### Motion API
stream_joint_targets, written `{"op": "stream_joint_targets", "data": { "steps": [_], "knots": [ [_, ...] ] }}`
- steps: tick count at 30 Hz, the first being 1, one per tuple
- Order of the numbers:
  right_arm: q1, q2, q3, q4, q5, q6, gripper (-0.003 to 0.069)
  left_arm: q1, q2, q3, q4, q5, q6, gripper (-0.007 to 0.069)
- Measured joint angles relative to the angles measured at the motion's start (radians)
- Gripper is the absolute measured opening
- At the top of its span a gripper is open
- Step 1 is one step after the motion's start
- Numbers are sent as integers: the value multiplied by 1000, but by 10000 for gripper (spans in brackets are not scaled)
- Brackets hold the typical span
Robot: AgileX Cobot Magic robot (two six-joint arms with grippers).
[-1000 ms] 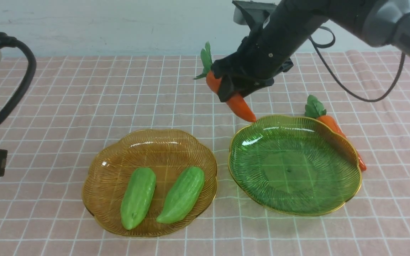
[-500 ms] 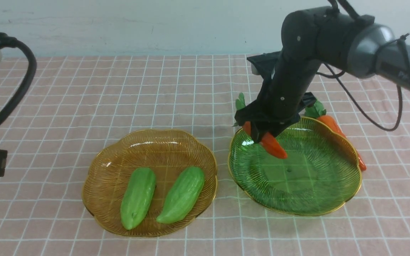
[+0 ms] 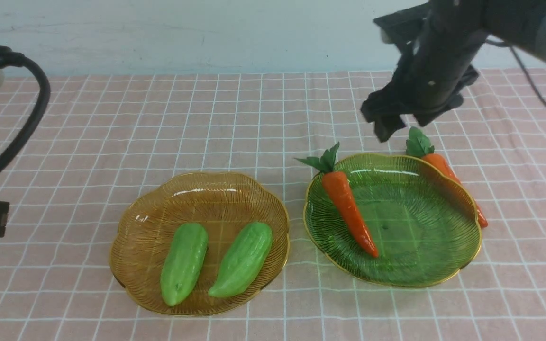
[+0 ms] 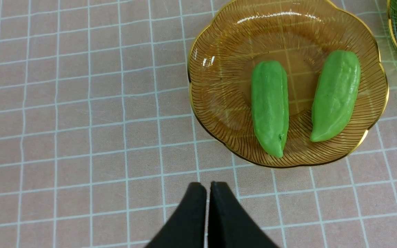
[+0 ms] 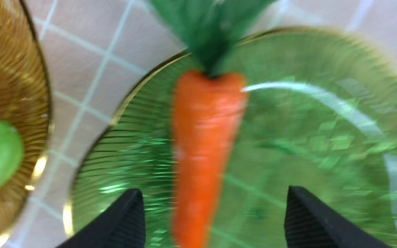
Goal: Put different types of vegetables on the plate.
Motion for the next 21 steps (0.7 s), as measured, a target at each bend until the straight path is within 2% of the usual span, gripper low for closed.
{"op": "stream_joint_targets", "data": {
  "steps": [5,11,21],
  "knots": [
    [-135,42,0,51,-21,11,506,0,0,0,0,0,3,-3],
    [-213,133,0,154,-144,13,506,0,0,0,0,0,3,-3],
    [-225,263,0,179,-355,10,506,0,0,0,0,0,3,-3]
  ]
}}
